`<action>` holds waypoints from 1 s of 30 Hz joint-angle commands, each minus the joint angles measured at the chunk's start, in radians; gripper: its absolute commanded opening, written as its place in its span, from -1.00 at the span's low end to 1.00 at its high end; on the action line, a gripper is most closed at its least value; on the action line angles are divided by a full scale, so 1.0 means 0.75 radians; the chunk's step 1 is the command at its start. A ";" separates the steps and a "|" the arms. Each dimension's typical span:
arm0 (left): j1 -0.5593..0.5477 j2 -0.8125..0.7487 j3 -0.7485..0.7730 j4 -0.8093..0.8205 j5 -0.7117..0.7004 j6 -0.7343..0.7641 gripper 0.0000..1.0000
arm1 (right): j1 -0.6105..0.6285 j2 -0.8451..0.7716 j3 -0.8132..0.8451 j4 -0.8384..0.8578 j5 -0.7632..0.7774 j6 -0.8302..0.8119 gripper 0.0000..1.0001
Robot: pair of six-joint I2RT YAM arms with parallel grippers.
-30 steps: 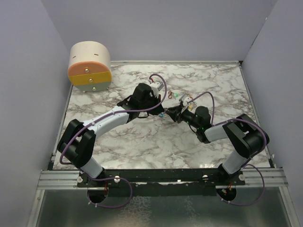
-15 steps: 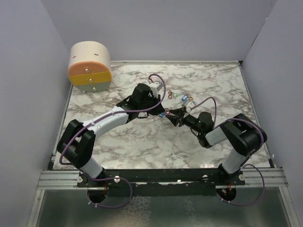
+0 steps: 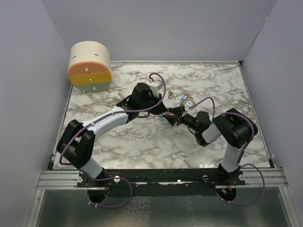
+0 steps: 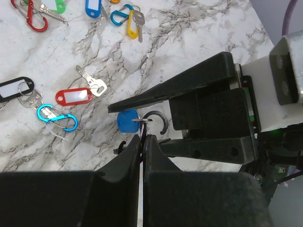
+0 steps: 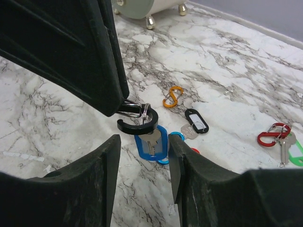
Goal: Put the keys on the keyring
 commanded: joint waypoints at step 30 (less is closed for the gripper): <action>0.007 0.011 -0.013 0.050 0.062 0.001 -1.00 | 0.004 0.068 0.038 0.409 0.051 -0.010 -0.74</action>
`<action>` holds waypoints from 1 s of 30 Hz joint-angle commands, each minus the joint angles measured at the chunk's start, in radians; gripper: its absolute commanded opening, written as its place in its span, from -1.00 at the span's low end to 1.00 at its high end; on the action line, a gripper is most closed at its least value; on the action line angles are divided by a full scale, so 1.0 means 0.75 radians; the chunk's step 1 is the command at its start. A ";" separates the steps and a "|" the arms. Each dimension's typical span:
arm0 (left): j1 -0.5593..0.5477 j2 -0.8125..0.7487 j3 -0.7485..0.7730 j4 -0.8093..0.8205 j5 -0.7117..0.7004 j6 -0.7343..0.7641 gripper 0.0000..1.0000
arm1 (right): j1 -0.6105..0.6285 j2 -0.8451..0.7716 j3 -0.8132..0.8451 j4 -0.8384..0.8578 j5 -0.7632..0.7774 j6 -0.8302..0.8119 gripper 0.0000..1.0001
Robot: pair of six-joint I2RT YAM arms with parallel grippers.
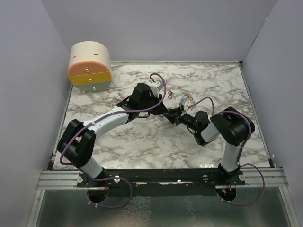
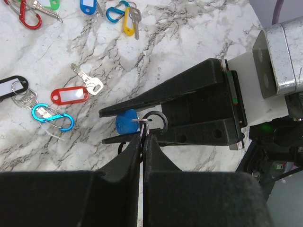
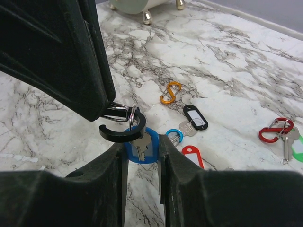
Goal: Put the keys on the keyring
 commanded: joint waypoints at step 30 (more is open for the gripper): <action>0.014 -0.033 -0.023 0.047 0.016 -0.001 -0.75 | 0.006 -0.163 -0.107 0.282 0.125 -0.052 -0.99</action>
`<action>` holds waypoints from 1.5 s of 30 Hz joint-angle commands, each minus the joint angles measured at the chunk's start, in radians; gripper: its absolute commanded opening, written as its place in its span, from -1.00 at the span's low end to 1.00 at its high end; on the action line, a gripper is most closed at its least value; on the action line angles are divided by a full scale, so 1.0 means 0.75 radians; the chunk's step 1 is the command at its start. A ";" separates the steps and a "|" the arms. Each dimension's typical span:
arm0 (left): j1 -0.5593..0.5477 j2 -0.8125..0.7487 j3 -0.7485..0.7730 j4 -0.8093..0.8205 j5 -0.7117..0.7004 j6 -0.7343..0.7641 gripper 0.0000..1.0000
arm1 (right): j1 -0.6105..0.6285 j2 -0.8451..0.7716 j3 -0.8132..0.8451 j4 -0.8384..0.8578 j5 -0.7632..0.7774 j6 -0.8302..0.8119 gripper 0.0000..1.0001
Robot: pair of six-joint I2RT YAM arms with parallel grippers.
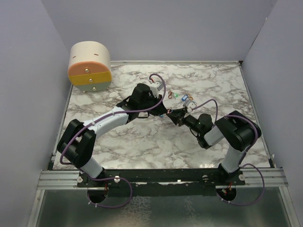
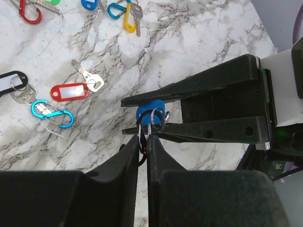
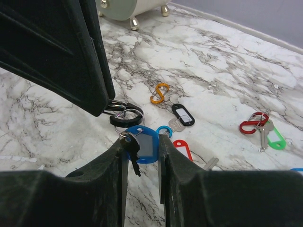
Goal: Put the keys on the keyring
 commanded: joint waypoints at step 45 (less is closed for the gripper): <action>0.108 -0.188 -0.144 0.080 -0.231 -0.064 0.46 | 0.005 -0.332 0.097 -0.364 0.124 -0.092 -0.99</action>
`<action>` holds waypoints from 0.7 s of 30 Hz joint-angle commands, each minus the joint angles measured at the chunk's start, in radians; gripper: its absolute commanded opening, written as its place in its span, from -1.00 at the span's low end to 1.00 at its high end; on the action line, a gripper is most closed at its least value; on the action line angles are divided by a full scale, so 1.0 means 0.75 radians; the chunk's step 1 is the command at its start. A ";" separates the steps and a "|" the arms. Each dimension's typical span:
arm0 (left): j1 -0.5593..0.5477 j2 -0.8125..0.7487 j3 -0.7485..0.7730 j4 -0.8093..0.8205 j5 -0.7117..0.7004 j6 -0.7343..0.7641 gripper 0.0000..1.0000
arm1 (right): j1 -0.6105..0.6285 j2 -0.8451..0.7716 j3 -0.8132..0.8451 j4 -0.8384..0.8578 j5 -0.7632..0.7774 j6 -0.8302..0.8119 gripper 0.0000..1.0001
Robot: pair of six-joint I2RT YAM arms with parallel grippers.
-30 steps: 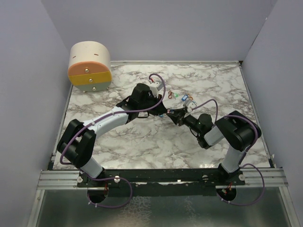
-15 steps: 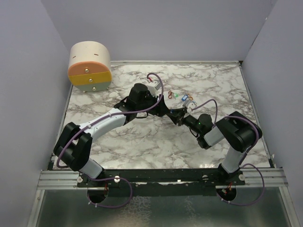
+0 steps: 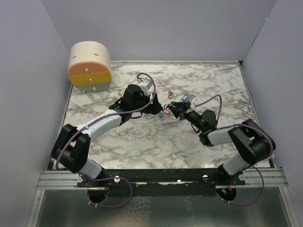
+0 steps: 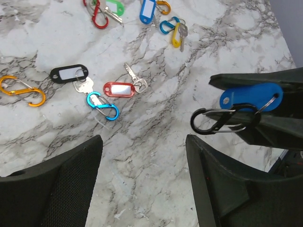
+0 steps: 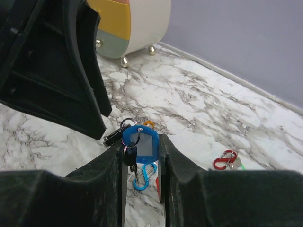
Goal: Put the keys on the keyring
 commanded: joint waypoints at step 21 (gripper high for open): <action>0.081 -0.290 -0.153 0.059 -0.185 -0.039 0.53 | -0.007 -0.105 0.679 -1.521 0.614 0.242 -0.99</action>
